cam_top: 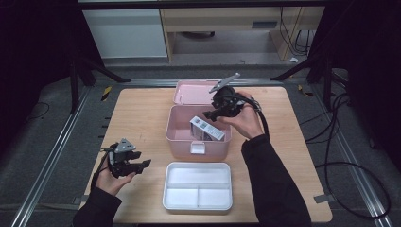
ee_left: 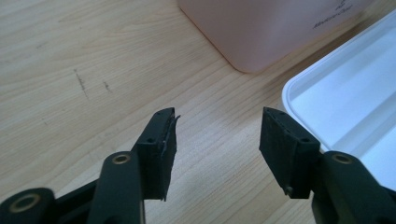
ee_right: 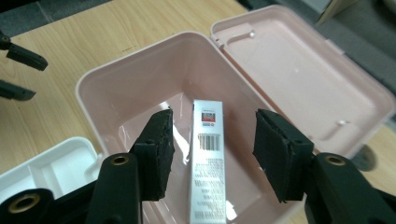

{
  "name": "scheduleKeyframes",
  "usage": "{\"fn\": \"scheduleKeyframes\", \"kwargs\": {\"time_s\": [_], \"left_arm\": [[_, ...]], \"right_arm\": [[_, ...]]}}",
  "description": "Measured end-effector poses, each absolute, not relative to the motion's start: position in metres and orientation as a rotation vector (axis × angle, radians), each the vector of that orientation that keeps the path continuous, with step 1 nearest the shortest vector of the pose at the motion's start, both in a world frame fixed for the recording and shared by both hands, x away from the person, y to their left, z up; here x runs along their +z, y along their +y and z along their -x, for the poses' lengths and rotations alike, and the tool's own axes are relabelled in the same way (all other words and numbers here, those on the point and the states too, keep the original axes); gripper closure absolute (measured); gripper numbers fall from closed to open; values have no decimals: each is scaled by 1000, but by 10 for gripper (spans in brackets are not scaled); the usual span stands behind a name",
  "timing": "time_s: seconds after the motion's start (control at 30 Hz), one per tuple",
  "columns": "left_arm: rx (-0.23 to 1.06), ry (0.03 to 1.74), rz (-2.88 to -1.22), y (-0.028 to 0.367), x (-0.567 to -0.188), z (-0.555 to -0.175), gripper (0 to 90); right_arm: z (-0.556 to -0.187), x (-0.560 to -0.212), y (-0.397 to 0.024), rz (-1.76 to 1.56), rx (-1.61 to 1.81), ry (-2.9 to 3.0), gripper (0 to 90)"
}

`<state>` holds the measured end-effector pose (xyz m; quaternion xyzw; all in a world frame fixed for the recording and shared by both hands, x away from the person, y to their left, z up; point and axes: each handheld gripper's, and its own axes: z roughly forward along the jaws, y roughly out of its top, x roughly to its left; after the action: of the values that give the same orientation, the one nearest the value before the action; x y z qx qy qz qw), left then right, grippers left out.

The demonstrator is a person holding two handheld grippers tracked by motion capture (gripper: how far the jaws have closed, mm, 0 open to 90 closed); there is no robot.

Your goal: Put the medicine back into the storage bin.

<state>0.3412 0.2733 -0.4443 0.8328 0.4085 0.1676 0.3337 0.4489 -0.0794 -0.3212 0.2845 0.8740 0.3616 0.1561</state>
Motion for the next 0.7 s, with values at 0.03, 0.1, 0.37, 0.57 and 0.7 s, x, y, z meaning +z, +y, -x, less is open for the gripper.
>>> {"fn": "scheduleKeyframes", "kwargs": {"time_s": [0.03,0.1,0.37,0.57,0.7], "left_arm": [[432,1054,-2173,273,-443,-341,468],[428,1031,-2171,272,-440,-340,488],[374,953,-2195,258,-432,-336,480],[344,834,-2260,240,-431,-334,516],[302,776,-2323,228,-436,-332,554]], "right_arm": [[-443,-318,-85,-808,1037,2491,468],[-433,-312,-96,-788,1059,2469,466],[-391,-321,-139,-780,1081,2436,457],[-368,-349,-160,-787,1078,2456,456],[-360,-368,-165,-768,1082,2496,477]]}}
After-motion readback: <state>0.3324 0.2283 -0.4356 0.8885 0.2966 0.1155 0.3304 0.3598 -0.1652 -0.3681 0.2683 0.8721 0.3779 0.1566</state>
